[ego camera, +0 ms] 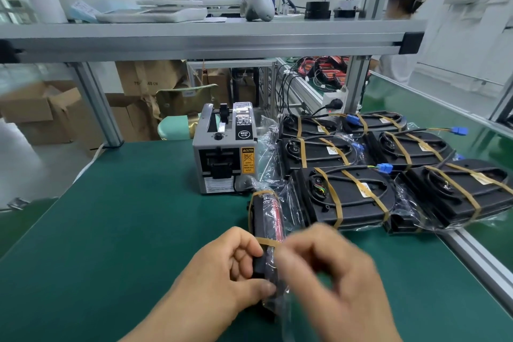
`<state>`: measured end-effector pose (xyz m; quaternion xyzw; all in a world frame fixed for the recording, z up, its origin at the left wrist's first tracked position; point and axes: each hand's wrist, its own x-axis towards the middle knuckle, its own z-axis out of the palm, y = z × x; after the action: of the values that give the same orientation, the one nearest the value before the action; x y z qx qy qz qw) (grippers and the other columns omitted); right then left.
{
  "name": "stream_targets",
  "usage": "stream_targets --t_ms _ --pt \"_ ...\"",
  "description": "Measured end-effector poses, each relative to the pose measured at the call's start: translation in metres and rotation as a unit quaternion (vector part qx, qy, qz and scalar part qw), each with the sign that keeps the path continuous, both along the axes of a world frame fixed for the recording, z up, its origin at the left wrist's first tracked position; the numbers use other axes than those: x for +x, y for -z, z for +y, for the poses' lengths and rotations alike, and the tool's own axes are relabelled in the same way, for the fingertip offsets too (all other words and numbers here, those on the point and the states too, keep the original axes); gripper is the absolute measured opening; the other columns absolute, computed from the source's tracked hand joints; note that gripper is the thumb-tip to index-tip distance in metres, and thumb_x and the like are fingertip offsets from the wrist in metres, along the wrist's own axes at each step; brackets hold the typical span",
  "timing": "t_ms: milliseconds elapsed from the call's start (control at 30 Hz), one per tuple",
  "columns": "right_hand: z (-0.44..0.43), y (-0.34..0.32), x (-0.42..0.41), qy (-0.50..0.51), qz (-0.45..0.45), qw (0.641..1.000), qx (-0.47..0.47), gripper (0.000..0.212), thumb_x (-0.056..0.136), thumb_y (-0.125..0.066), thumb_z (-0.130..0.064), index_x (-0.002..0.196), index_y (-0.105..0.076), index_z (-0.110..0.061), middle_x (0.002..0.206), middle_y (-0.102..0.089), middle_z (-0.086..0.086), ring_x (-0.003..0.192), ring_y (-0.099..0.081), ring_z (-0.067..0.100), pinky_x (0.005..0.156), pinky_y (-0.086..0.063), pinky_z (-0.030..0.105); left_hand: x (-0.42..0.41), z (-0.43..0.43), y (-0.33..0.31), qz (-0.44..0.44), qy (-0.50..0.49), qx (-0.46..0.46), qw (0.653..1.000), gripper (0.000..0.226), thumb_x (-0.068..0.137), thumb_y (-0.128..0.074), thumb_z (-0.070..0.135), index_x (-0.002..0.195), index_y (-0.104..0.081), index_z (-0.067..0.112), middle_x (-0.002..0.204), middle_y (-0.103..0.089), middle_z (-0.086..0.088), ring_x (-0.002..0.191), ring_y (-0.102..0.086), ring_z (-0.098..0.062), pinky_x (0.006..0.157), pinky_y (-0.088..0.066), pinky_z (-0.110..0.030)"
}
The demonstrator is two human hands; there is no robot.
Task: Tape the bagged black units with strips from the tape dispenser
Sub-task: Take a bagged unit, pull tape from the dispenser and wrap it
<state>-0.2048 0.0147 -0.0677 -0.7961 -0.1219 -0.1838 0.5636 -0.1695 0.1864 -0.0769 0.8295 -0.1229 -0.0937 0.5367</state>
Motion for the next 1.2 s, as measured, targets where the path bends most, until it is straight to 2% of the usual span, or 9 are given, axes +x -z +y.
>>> stream_targets --t_ms 100,167,367,633,700,867,1000,1100,1200 --pt "0.002 -0.011 0.036 0.113 0.112 0.987 -0.024 0.051 0.069 -0.071 -0.056 0.117 -0.058 -0.043 0.114 -0.06 -0.025 0.103 -0.057 -0.008 0.088 -0.044 0.015 -0.002 -0.002 0.0 0.006 0.005 0.017 1.0 0.048 0.043 -0.077 0.05 0.088 -0.06 0.044 0.067 -0.056 0.016 0.058 -0.049 -0.005 0.065 -0.046 -0.028" --pt "0.008 -0.011 0.063 0.098 0.214 0.965 -0.114 0.081 0.069 -0.078 -0.052 0.138 -0.044 -0.028 0.128 -0.049 -0.015 0.112 -0.053 0.002 0.087 -0.041 0.017 -0.002 -0.004 -0.001 0.001 0.012 0.03 0.999 0.048 0.044 -0.076 0.051 0.088 -0.058 0.048 0.068 -0.057 0.017 0.057 -0.049 -0.002 0.066 -0.047 -0.026" --pt "0.023 -0.016 0.098 0.13 0.148 0.936 -0.291 0.042 0.074 -0.071 -0.047 0.091 -0.039 -0.025 0.093 -0.039 -0.01 0.074 -0.045 0.012 0.053 -0.027 0.02 -0.002 -0.003 -0.008 0.01 0.035 0.044 0.998 0.045 0.048 -0.074 0.052 0.088 -0.053 0.052 0.067 -0.06 0.018 0.054 -0.049 0.002 0.061 -0.042 -0.016" --pt "0.017 -0.025 0.11 0.117 0.093 0.903 -0.404 0.023 0.1 -0.051 -0.034 0.083 -0.044 -0.019 0.092 -0.055 0.001 0.077 -0.045 0.022 0.068 -0.035 0.03 0.0 0.003 -0.009 0.024 0.052 0.038 0.998 0.044 0.05 -0.074 0.056 0.089 -0.053 0.051 0.071 -0.061 0.019 0.06 -0.053 0.001 0.066 -0.046 -0.015" --pt "0.012 -0.024 0.113 0.108 0.128 0.908 -0.383 0.027 0.101 -0.052 -0.033 0.08 -0.047 -0.016 0.088 -0.061 0.004 0.073 -0.048 0.023 0.064 -0.037 0.03 0.0 0.004 -0.009 0.026 0.064 0.036 0.997 0.043 0.052 -0.074 0.056 0.09 -0.053 0.051 0.073 -0.061 0.019 0.061 -0.054 0.001 0.068 -0.047 -0.015" --pt "-0.002 -0.012 0.115 0.054 0.272 0.953 -0.124 0.032 0.102 -0.051 -0.033 0.078 -0.05 -0.013 0.059 -0.044 -0.001 0.043 -0.035 0.01 0.04 -0.031 0.019 0.002 0.005 -0.012 0.033 0.07 0.026 0.997 0.04 0.055 -0.072 0.057 0.09 -0.055 0.05 0.074 -0.061 0.017 0.063 -0.055 0.0 0.071 -0.048 -0.019" --pt "-0.006 -0.005 0.115 0.052 0.267 0.958 -0.088 0.031 0.102 -0.051 -0.033 0.078 -0.048 -0.013 0.058 -0.038 -0.001 0.037 -0.027 0.007 0.034 -0.025 0.014 0.007 0.007 -0.022 0.075 0.092 -0.004 0.993 0.028 0.06 -0.075 0.05 0.086 -0.067 0.04 0.067 -0.064 0.011 0.055 -0.053 -0.003 0.06 -0.044 -0.015" --pt "-0.007 -0.004 0.116 0.036 0.266 0.96 -0.082 0.031 0.102 -0.051 -0.033 0.078 -0.049 -0.013 0.059 -0.041 0.001 0.036 -0.028 0.007 0.035 -0.026 0.014 0.039 0.012 -0.022 0.084 -0.039 -0.108 0.99 0.018 0.077 -0.075 0.04 0.076 -0.074 0.023 0.065 -0.065 0.004 0.048 -0.048 -0.009 0.059 -0.043 -0.024" --pt "-0.007 -0.004 0.115 0.031 0.266 0.96 -0.086 0.032 0.102 -0.051 -0.035 0.078 -0.048 -0.014 0.058 -0.042 -0.002 0.041 -0.032 0.007 0.038 -0.029 0.016 0.096 0.014 -0.013 0.14 -0.241 -0.254 0.926 0.018 0.092 -0.066 0.024 0.079 -0.074 0.015 0.066 -0.062 0.002 0.047 -0.045 -0.009 0.056 -0.042 -0.025"
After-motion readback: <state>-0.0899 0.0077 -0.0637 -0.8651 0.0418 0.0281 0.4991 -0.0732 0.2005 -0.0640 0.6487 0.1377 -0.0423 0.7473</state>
